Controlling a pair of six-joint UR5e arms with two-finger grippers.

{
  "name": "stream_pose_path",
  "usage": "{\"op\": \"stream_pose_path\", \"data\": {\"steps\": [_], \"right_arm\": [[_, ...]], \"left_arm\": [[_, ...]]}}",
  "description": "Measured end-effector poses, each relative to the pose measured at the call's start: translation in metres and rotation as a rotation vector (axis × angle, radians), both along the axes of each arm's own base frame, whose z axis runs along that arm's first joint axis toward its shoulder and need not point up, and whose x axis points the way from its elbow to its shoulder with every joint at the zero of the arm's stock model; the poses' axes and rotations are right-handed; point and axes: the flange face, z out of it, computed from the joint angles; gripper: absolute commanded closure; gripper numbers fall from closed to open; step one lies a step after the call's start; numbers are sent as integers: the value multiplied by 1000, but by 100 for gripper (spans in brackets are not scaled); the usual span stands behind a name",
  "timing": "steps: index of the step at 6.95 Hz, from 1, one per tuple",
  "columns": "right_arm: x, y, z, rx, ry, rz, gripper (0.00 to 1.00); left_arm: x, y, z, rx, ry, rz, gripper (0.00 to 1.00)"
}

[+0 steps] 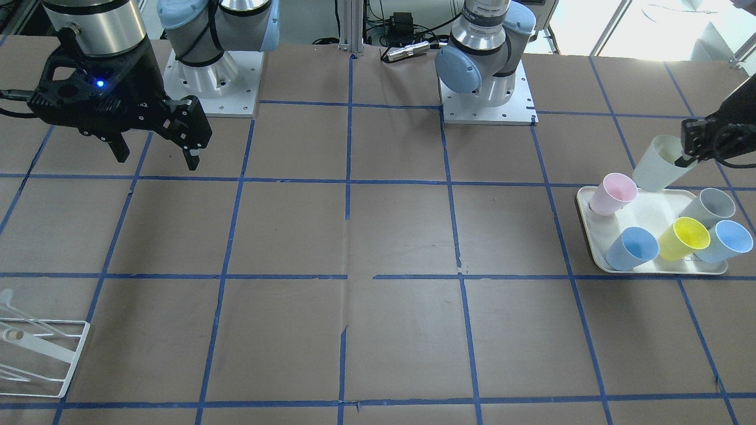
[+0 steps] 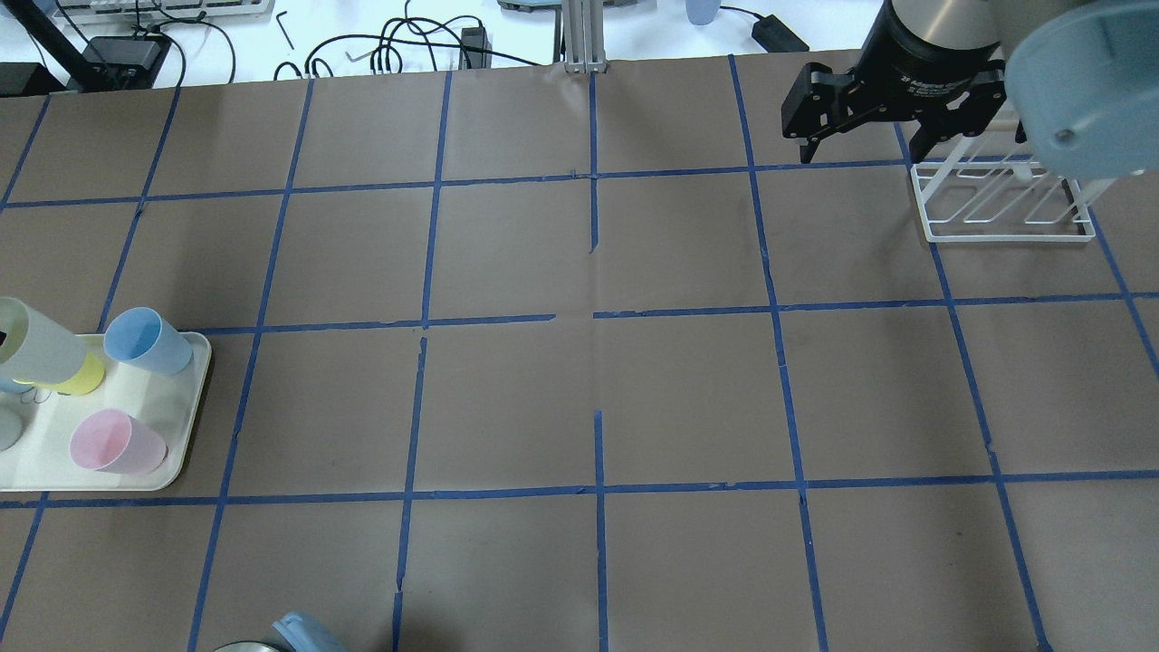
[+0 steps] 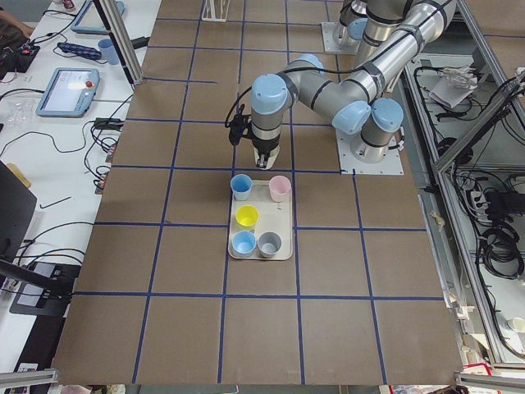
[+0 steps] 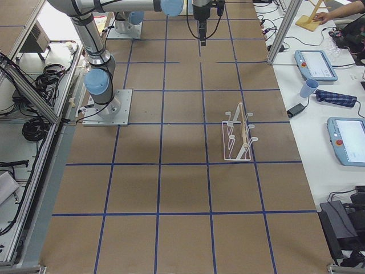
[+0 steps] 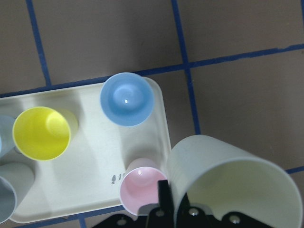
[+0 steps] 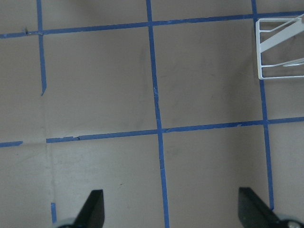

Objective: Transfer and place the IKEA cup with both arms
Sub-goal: 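Move the white cup over the tray's empty slot with the left gripper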

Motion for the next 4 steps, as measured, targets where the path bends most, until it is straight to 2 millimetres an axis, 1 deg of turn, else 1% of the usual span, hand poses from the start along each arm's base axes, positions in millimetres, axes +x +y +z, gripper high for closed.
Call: {"op": "stream_pose_path", "data": {"steps": [1, 2, 4], "right_arm": [[1, 0, 3, -4, -11, 14, 0], [2, 1, 5, -4, -15, 23, 0], [2, 2, 5, -3, -15, 28, 0]], "left_arm": [[23, 0, -10, 11, -17, -19, 100], [43, 4, -19, 35, -29, -37, 100], [74, 10, -46, 55, -13, -59, 100]]}}
